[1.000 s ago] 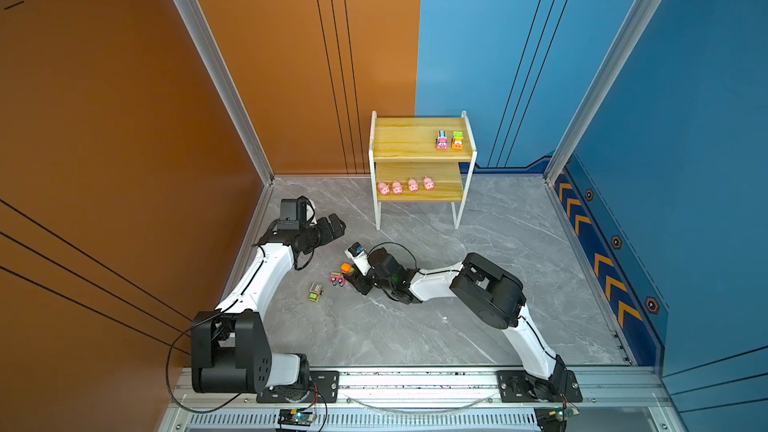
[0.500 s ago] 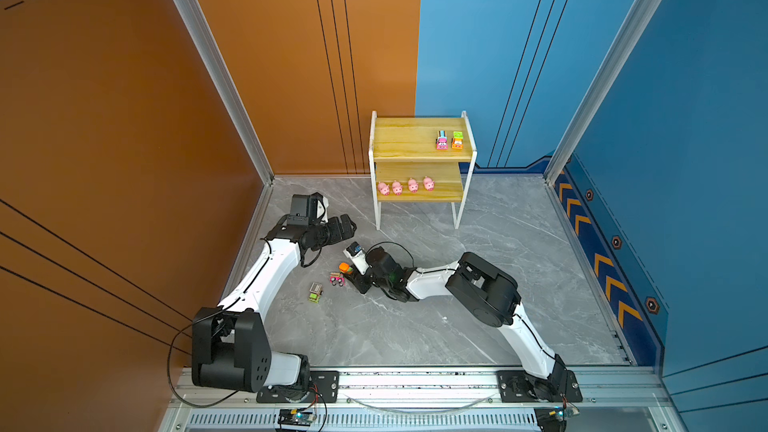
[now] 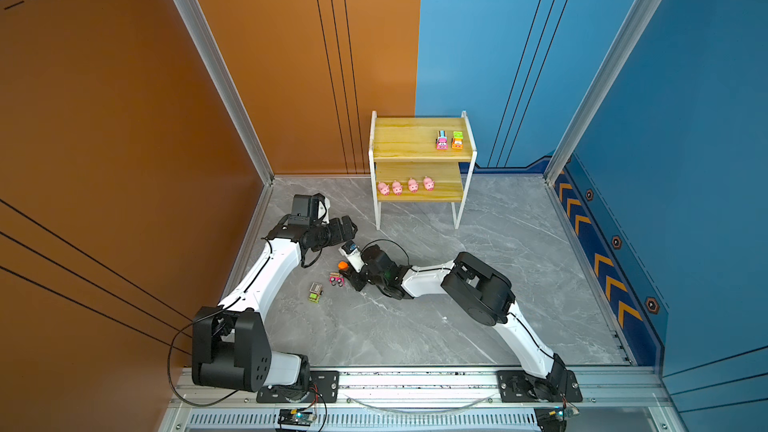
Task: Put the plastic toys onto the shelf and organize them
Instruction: 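Carry the mixer truck up to the top shelf board while the left arm rises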
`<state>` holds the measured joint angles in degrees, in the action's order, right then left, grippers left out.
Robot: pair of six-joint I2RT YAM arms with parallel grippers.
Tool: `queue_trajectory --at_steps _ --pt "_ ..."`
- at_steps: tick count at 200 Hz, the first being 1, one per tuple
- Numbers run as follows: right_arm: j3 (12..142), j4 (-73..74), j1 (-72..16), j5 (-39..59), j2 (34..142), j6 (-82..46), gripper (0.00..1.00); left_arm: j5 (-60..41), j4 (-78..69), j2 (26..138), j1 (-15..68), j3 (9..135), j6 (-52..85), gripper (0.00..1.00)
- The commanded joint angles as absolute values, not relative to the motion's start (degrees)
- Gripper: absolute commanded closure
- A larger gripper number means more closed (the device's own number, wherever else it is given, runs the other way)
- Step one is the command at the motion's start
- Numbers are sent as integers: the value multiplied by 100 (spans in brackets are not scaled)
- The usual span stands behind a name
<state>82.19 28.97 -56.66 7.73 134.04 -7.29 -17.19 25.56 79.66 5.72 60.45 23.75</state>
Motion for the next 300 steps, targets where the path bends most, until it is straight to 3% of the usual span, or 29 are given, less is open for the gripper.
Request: queue_trajectory --at_steps 1,50,70,104,136,200,259,300 --pt "8039 2829 -5704 670 13086 -604 76 -1717 2707 8033 599 6196 2282 3" --pt "7172 2892 -5729 357 11928 -606 77 -1568 2706 7778 589 6182 2255 4" --pt "6744 2615 -5755 53 10936 -599 77 -1427 2698 7483 656 6161 2181 4" --pt "6771 1130 -5669 -629 9321 -418 78 -873 2698 6916 1059 6202 1965 4" --pt "7666 -332 -5397 -1323 8702 -365 78 -220 2707 6483 1633 6471 1727 4" --pt "9626 -1399 -4724 -2365 9308 -464 77 520 2865 6505 2662 7090 631 0" --pt "11050 -1718 -4406 -2731 10240 -860 77 -751 2168 6119 2882 6439 -777 2" --pt "11959 -2026 -4300 -2930 10918 -1062 75 -1156 1383 5774 2734 5702 -567 2"
